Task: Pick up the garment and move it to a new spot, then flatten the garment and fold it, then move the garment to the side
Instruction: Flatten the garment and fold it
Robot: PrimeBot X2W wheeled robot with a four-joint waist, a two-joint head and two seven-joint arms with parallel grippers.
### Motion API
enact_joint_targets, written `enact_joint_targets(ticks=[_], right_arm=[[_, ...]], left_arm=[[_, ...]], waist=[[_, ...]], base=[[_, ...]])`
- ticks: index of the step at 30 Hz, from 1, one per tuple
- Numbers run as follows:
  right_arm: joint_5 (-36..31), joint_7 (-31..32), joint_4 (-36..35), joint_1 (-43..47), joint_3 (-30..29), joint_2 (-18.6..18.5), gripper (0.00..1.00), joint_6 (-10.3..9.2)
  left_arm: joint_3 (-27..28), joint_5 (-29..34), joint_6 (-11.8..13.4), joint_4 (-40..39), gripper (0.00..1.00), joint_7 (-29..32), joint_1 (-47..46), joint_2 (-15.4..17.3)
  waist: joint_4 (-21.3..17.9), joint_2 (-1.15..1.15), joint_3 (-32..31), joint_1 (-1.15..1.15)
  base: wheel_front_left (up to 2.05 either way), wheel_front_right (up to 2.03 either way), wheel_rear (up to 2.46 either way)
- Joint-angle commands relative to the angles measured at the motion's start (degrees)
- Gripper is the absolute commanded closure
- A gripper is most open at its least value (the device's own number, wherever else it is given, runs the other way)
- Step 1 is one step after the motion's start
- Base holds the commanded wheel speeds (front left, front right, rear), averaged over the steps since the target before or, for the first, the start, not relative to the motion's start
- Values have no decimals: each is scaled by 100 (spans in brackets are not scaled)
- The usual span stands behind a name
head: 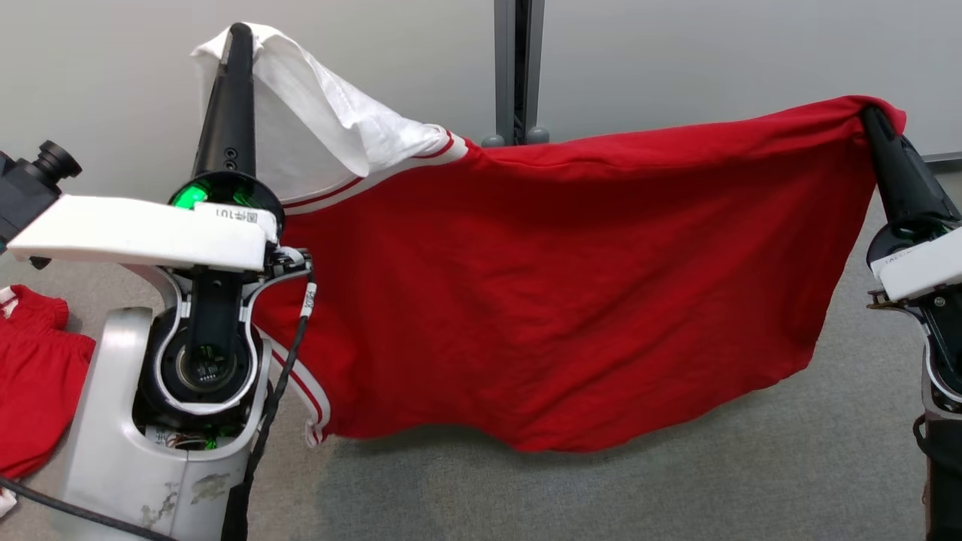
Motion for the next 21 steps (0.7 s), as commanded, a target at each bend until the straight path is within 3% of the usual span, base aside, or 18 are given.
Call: enact_joint_targets(ticks=[1, 8, 11, 12, 17, 21], right_arm=[[77, 132, 34, -93, -103, 78, 100, -2], [-31, 922, 160, -1021, -529, 440, 100, -1], [-146, 1113, 449, -1821, -570, 477, 100, -1], [-184, 1070, 766, -2520, -672, 489, 100, -1], [-262, 353, 1634, -4295, -472, 501, 100, -1], [-100, -402, 2181, -5121, -288, 493, 100, -1]], left_arm=[[58, -32, 89, -6, 100, -29, -133, -3], [-12, -1, 670, 415, 100, 315, -925, 49], [25, 23, 829, 865, 100, 521, -1763, 111], [32, 87, 886, 1272, 100, 571, -2460, 106], [51, 472, 615, 2581, 100, 248, -4426, 103], [150, 597, 210, 3302, 100, -162, -5448, 37]], waist=[[4, 0, 30, 0], [45, 0, 687, 0], [34, 0, 1188, 0], [32, 0, 1558, 0], [-7, 0, 2375, 0], [-10, 0, 2670, 0]], base=[[0, 0, 0], [0, 0, 0], [0, 0, 0], [0, 0, 0], [0, 0, 0], [0, 0, 0]])
